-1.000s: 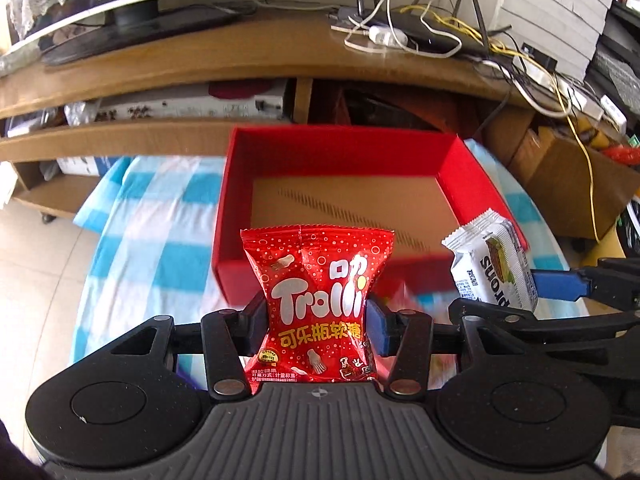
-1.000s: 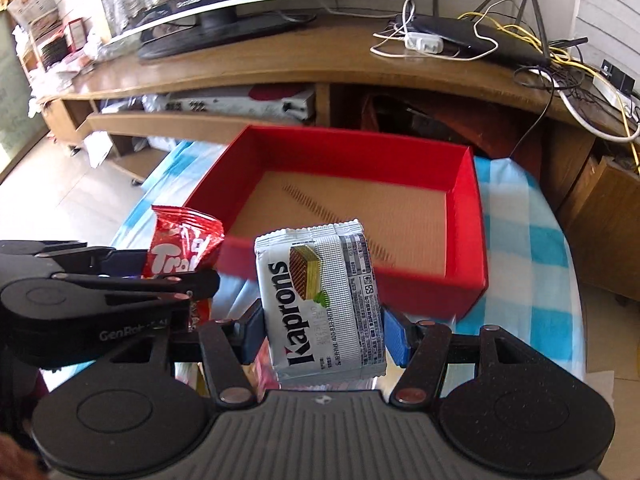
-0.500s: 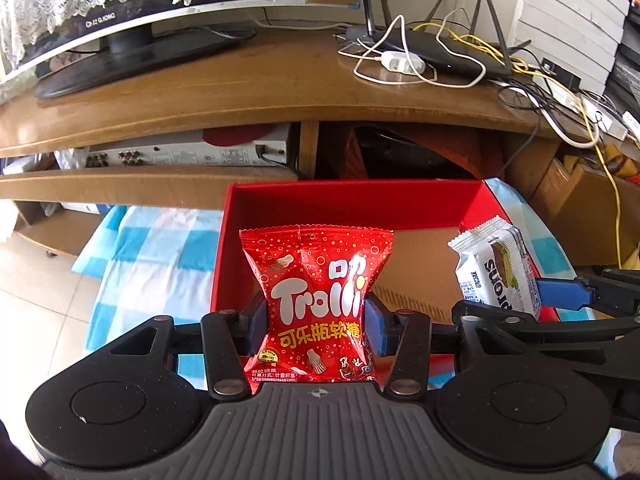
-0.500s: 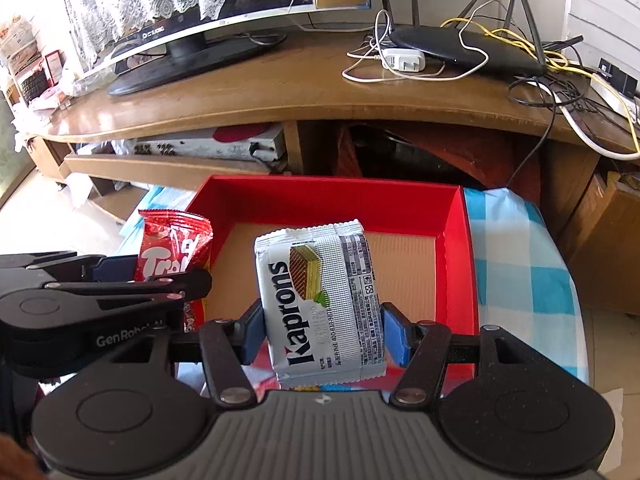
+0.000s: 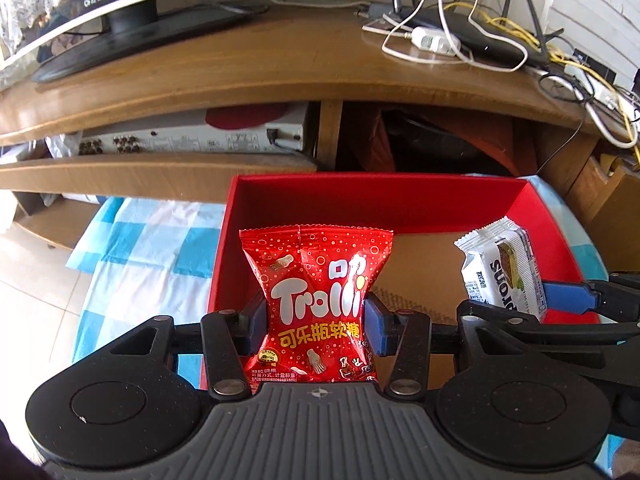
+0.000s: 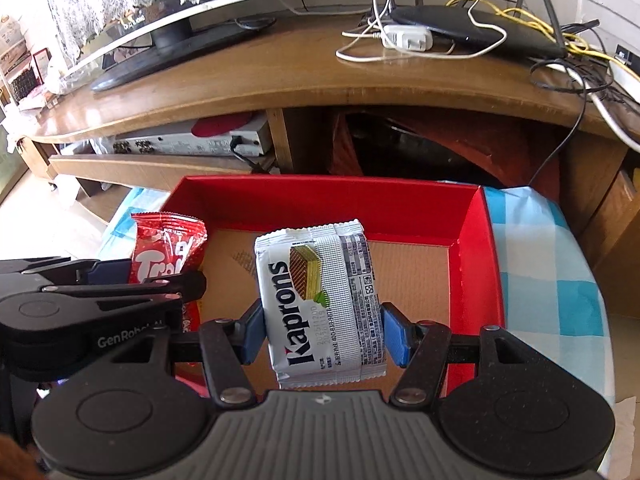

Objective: Organize snacks
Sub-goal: 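Lift and carry both held snacks over the red box, then lower both snacks into the red box and open both grippers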

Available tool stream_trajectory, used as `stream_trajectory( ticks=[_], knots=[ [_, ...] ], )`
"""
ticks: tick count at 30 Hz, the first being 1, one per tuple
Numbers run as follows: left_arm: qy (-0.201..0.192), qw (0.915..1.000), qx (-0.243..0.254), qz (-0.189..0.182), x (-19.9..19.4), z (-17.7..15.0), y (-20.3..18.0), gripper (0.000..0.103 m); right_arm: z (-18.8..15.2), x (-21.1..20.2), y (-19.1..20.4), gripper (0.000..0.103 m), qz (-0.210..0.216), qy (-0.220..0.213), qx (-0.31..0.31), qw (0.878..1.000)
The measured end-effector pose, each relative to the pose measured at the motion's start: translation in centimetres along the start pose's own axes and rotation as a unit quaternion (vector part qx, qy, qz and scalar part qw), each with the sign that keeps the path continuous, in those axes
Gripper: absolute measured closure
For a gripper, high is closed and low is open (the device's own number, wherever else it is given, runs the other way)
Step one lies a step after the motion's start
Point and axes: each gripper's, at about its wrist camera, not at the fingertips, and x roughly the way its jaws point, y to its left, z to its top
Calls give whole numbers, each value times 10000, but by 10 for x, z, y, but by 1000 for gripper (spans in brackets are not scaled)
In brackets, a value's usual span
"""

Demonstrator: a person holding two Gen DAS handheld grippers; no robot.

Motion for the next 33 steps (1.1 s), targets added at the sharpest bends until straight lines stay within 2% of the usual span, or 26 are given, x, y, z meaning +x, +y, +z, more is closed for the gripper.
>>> stream_trajectory(
  ticks=[19,33],
  knots=[
    [415,9991,-7,130,28,-12,5,47,-9,30,1,32,0,340,-80,9994],
    [401,9991,62,156,28,-13,2,42,-9,36,-1,31,-74,377,-36,9993]
  ],
)
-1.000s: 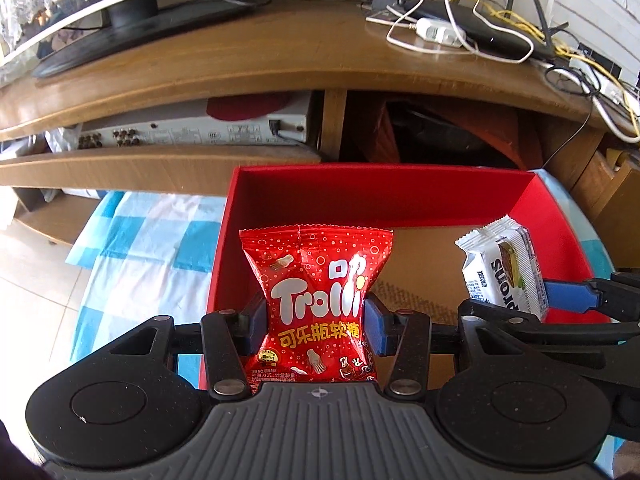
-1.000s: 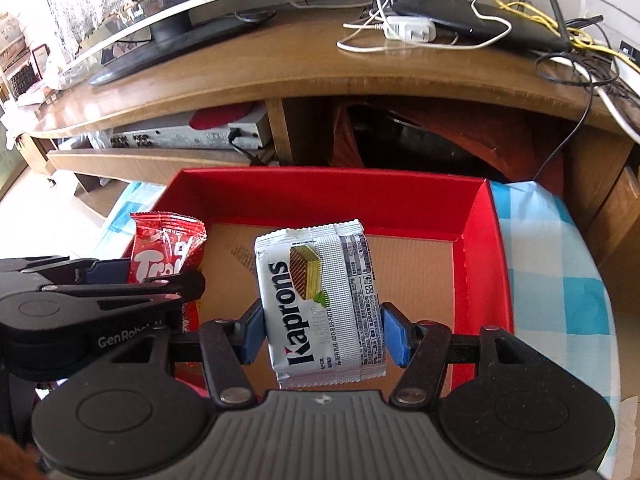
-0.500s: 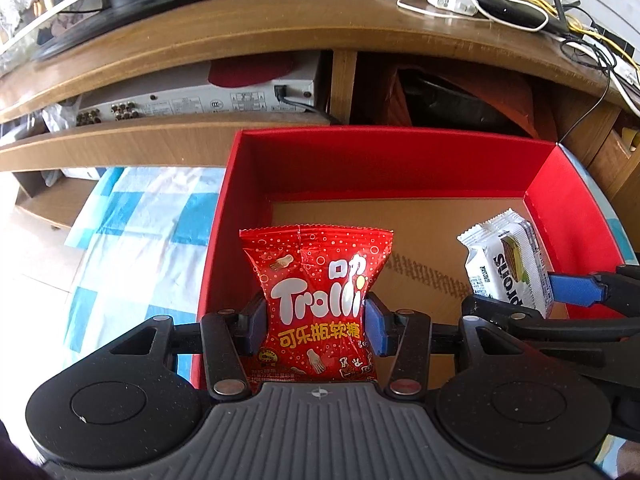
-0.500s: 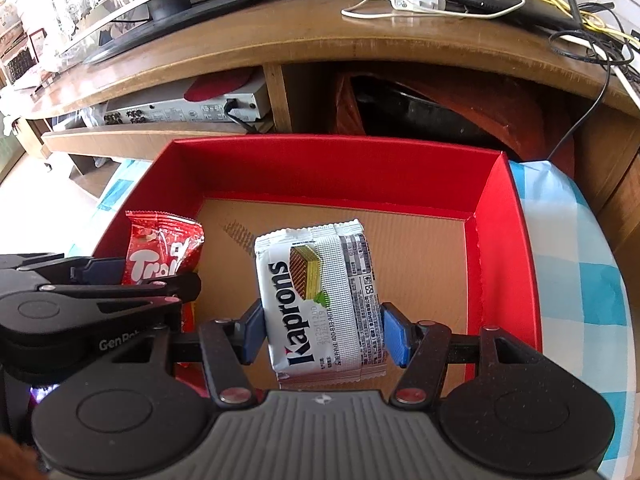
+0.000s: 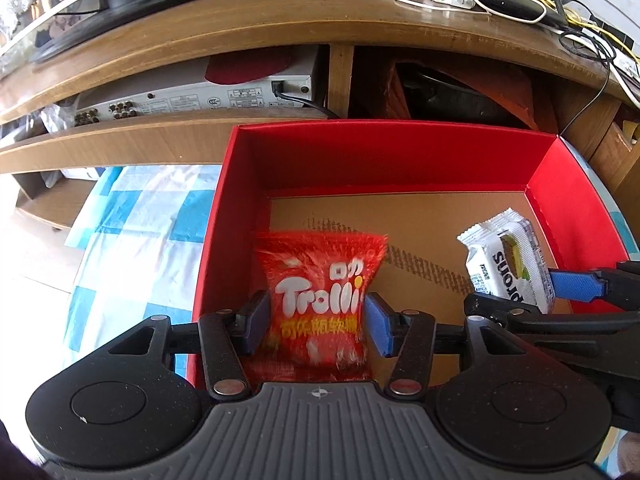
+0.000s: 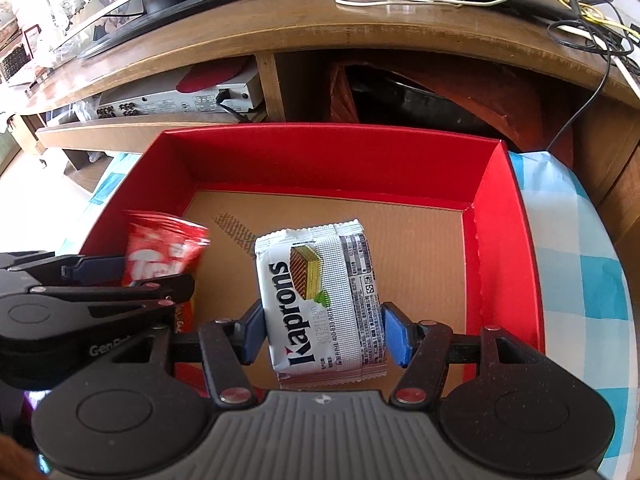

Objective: Organize snacks
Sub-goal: 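Lower both snacks into the red box and open both grippers, then move both tools back to the snacks on the tablecloth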

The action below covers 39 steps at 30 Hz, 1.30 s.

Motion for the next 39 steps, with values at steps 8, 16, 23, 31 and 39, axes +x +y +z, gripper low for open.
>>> stream_trajectory(
  ticks=[8,16,23,31,39],
  knots=[
    [-82,10000,-39,14,-4,1,2,31,0,-6,-2,31,-101,-152,9,9998],
    [-248,9996,-107,-24,-22,1,4,28,-1,-26,-1,31,-64,-400,70,9992],
    [-363,9991,-190,-86,-43,-6,8,25,-8,-48,3,31,-8,-508,81,9987],
    [-352,9991,-221,-130,-62,-24,13,21,-23,-61,11,30,-18,-432,-12,9991],
    [-237,9992,-230,-215,-81,-56,24,17,-44,-76,22,29,-51,-470,-144,9988]
  ],
)
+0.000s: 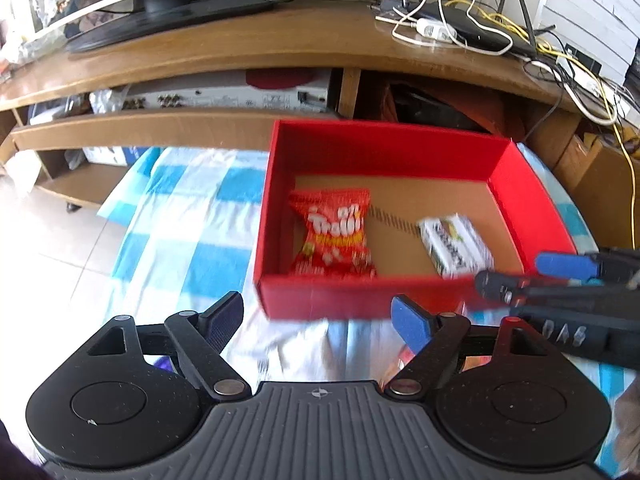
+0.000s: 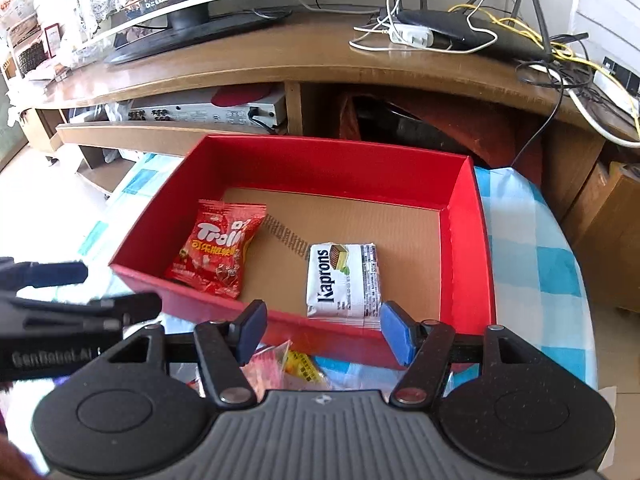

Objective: Organize snacks
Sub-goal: 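Move both tools back to the snacks on the tablecloth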

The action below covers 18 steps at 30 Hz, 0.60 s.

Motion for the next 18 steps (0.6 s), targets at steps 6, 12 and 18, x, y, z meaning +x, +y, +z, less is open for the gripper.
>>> stream_trajectory(
  ticks=[6,12,18],
  knots=[
    [211,9997,-157,6,-2,-20,10,17,-8,-19,8,29,132,-104,-24,9999],
    [477,9985,-273,55,7,-31,15,17,-16,-29,14,29,249,-63,-25,9997],
    [836,9954,-468,-70,29,-34,16,17,-19,-29,12,29,296,-19,-22,9996]
  ],
)
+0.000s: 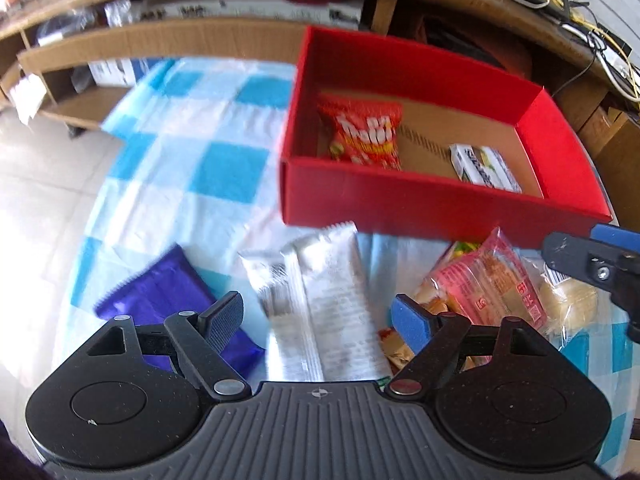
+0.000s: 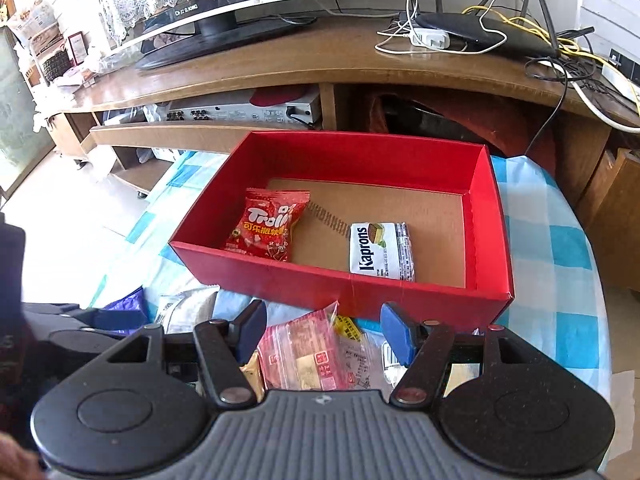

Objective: Organize snacks
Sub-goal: 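Move both tools back to the snacks on the tablecloth, then grasp the white long snack packet with left gripper while right grasps the pink cake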

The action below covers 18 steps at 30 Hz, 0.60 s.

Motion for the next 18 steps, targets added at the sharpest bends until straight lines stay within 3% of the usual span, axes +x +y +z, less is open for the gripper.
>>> stream_trajectory(
  ticks=[4,11,18],
  knots=[
    [142,9998,-60,-95,9,-5,-4,20,-1,2,-5,29,-5,61,56,10000],
    [95,9997,-57,-205,-4,-15,-1,42,-7,8,-9,29,-48,277,76,9996],
    [122,9993,-4,-358,-15,-32,3,46,-15,24,-3,29,-13,593,-150,9981]
  ],
)
